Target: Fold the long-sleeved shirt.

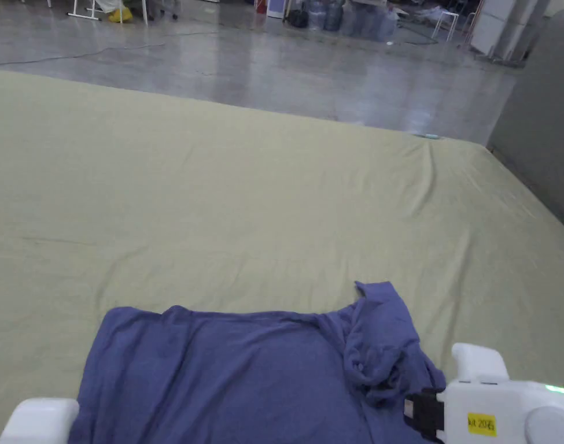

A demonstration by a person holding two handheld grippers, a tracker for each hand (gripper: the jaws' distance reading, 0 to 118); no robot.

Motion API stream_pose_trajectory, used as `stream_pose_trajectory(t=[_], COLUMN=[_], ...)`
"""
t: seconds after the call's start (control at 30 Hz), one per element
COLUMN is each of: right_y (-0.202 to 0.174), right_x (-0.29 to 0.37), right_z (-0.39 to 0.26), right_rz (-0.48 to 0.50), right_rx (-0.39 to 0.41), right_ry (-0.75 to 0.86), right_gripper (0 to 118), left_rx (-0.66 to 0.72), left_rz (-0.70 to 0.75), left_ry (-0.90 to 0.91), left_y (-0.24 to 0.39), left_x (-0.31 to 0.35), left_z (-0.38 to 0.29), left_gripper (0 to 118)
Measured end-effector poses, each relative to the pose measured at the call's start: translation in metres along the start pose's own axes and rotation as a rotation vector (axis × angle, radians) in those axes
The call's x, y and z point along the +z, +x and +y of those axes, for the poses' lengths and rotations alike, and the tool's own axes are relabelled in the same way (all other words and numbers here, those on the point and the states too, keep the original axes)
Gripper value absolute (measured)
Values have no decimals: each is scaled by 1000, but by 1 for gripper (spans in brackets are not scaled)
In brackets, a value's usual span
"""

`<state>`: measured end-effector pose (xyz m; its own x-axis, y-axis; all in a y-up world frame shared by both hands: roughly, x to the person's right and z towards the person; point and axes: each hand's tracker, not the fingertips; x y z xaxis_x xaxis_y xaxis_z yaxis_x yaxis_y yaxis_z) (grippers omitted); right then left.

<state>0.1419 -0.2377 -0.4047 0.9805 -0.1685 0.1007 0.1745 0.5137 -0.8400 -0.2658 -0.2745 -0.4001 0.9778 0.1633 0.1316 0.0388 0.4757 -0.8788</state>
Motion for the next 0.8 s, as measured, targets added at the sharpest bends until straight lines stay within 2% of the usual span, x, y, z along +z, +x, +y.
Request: stream_pose_trajectory(t=[0.1,0.23,0.33,0.43,0.47,0.5,0.53,0.57,0.63,0.8], right_y=[-2,2,11,15,15,15,15,15,15,22], right_x=[-2,2,3,1,0,0,0,-5,-6,-12], right_z=[-22,-32,-28,-24,-23,-22,-21,-24,-24,-22], right_rz=[61,32,39,33,34,39,45,51,61,53], right_rx=[11,30,19,-1,-4,-10,-15,-16,-10,-9], right_ry=[-47,-49,-36,-12,-11,-11,-12,-16,-28,-33], right_gripper=[0,0,0,0,0,0,0,0,0,0], left_rx=[-10,-2,23,-46,-57,-52,-46,-35,3,-22], left_rz=[0,-27,-112,-41,-1,-11,-3,23,93,123], left_ry=[-3,0,36,71,95,91,85,70,8,-91], left_y=[5,7,-4,-13,-15,-21,-25,-31,-39,-41], left_x=[1,12,17,0,-12,-29,-44,-65,-105,-166], left_z=[-2,11,49,108,129,150,166,183,202,210], left_gripper=[0,0,0,0,3,33,94,118,114,113])
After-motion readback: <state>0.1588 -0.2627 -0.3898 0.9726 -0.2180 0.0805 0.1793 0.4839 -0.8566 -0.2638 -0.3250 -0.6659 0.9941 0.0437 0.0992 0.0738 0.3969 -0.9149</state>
